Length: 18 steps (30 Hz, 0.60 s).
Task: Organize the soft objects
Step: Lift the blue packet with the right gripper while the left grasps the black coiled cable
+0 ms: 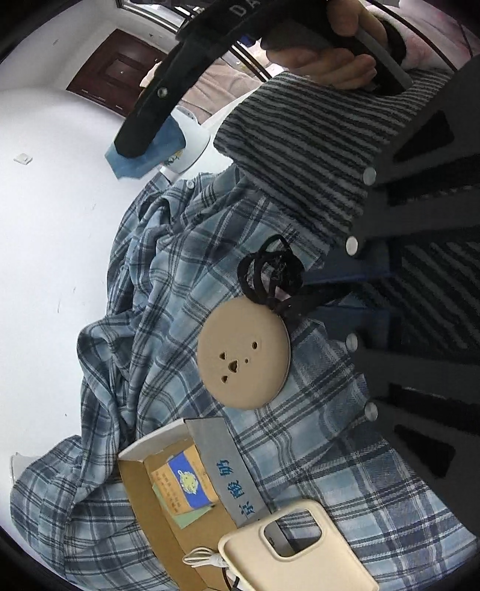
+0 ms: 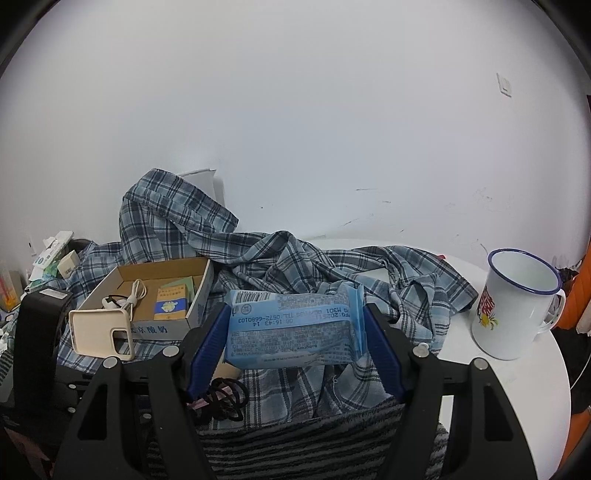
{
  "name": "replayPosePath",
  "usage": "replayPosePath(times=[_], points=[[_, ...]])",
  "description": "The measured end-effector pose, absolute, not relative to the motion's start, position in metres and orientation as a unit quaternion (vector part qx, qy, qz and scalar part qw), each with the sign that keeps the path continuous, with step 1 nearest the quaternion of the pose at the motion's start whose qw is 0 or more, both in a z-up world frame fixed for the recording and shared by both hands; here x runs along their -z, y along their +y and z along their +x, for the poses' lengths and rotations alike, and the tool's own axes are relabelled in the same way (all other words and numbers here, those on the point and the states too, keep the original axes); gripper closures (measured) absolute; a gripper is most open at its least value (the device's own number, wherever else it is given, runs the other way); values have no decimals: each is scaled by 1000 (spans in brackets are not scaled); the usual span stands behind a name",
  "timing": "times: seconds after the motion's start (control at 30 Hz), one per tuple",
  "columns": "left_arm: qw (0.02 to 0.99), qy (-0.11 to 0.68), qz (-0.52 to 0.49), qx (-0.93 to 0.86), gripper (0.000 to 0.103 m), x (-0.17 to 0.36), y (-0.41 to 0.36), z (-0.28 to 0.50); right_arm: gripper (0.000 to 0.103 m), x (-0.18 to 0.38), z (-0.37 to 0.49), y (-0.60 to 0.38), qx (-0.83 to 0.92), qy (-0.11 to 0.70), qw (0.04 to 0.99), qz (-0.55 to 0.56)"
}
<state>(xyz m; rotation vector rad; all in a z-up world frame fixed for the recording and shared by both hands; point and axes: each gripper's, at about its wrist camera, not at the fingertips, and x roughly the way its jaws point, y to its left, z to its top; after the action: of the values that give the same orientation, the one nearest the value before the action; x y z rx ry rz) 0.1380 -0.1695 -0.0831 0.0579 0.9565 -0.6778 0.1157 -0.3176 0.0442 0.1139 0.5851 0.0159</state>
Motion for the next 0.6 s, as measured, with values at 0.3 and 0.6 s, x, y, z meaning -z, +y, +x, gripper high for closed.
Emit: replayPosePath(times=[0.3,0.6], points=[[869,380,47,315,97,50,-159,118,33,-43,117,-315,-9,292,955,47],[921,291,50,253,97,-2,-106,95,33,-50,119,-301,-18,291,956,21]])
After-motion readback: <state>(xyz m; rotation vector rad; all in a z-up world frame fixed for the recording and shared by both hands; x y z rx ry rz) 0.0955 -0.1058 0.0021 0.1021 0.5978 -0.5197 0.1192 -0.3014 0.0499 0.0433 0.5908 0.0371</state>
